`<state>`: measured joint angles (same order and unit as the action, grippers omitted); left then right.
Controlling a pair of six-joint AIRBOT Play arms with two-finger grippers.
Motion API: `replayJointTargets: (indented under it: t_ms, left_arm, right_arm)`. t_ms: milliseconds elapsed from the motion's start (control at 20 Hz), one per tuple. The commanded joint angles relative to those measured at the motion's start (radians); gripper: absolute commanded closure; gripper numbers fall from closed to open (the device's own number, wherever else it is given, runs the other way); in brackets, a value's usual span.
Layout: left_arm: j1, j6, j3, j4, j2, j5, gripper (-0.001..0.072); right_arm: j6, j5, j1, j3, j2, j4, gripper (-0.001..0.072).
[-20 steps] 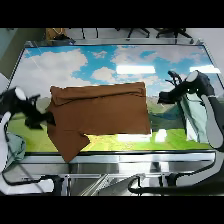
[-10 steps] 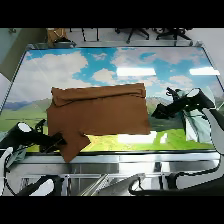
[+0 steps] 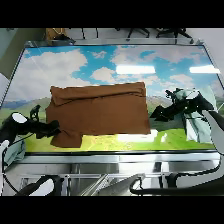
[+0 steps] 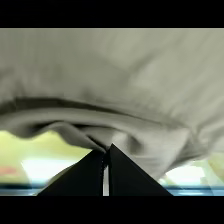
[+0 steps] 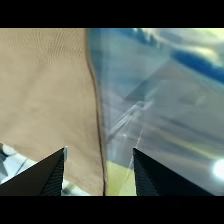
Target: Fold the shirts.
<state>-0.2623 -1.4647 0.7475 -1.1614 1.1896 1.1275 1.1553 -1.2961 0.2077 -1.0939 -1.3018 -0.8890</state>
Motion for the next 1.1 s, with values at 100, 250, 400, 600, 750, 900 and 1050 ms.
replayJointTargets:
  t_ms: [100,250,400,600,750,900,1050]
  left_arm:
    - [0.001,0.022,0.105,0.010,-0.001,0.121,0.0691]
    - [0.001,0.025,0.149,0.010,-0.001,0.170,0.0691]
    - [0.001,0.025,0.192,0.010,-0.008,0.238,0.0691]
    - [0.001,0.025,0.196,0.000,-0.097,0.269,0.0691]
    - [0.000,0.012,0.195,0.001,-0.164,0.381,0.0691]
    - [0.032,0.005,0.148,0.000,-0.252,0.415,0.0691]
    - [0.099,0.005,0.071,0.000,-0.322,0.389,0.0691]
  right_arm:
    - [0.007,-0.013,-0.018,0.077,-0.012,-0.014,0.0231]
    - [-0.014,0.018,-0.066,0.129,-0.012,0.014,0.0287]
    - [-0.046,0.018,-0.106,0.129,-0.011,0.079,0.0515]
    - [-0.047,-0.013,-0.092,0.129,0.053,0.066,0.0693]
    - [0.076,-0.023,-0.026,0.129,0.176,-0.090,0.0693]
    - [0.175,-0.118,0.046,0.132,0.292,-0.239,0.0693]
    - [0.182,-0.138,0.067,0.174,0.384,-0.241,0.0693]
